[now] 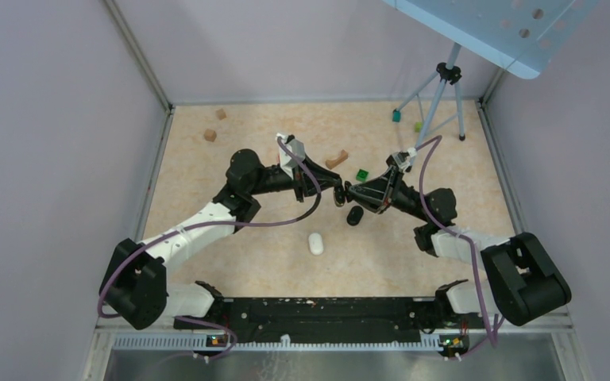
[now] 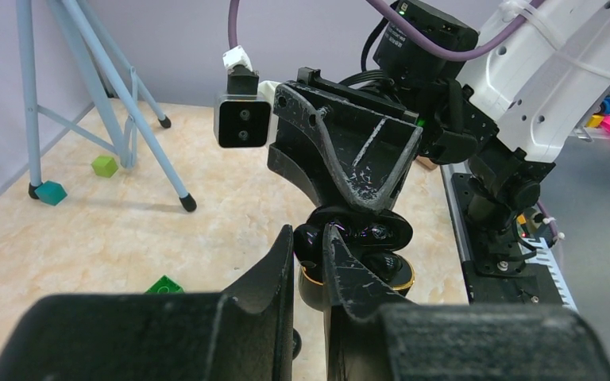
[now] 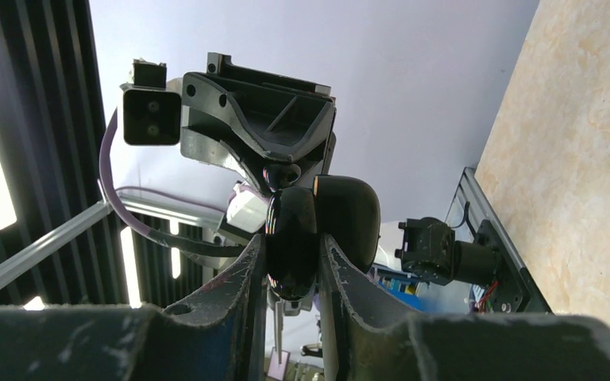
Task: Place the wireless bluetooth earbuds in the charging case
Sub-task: Insert the left earbud into the left side groove of the charging case.
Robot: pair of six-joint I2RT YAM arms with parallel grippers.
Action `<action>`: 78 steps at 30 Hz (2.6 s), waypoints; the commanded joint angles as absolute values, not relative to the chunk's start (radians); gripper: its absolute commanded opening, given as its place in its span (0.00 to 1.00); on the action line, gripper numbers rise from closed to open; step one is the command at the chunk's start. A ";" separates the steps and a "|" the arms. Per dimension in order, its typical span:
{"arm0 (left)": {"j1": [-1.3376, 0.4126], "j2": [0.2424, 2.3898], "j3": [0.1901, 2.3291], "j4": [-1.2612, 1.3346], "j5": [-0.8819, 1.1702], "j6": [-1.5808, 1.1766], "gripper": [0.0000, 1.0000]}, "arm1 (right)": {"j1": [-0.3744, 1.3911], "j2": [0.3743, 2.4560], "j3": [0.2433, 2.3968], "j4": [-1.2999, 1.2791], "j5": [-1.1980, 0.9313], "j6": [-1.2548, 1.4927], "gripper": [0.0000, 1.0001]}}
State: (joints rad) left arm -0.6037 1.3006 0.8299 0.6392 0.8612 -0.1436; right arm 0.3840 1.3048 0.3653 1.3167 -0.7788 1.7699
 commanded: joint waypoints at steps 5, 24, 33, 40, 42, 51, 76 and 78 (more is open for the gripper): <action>-0.619 1.286 0.852 0.595 0.937 -0.104 0.00 | 0.381 1.307 0.354 1.428 -0.740 1.782 0.00; -0.643 1.284 0.912 0.400 0.980 -0.008 0.00 | 0.381 1.312 0.354 1.472 -0.686 1.797 0.00; -0.657 1.301 0.984 0.246 1.027 0.109 0.00 | 0.381 1.312 0.358 1.463 -0.683 1.794 0.00; -0.663 1.314 1.031 0.120 1.025 0.170 0.10 | 0.381 1.312 0.353 1.450 -0.683 1.784 0.00; -0.663 1.309 1.027 0.120 1.022 0.168 0.16 | 0.381 1.312 0.355 1.445 -0.685 1.781 0.00; -0.663 1.302 1.035 0.106 1.009 0.165 0.40 | 0.380 1.310 0.361 1.399 -0.692 1.752 0.00; -0.662 1.279 1.073 0.151 0.823 0.021 0.79 | 0.380 1.309 0.364 1.407 -0.706 1.745 0.00; -0.661 1.276 1.080 0.152 0.806 0.014 0.82 | 0.380 1.308 0.361 1.407 -0.706 1.745 0.00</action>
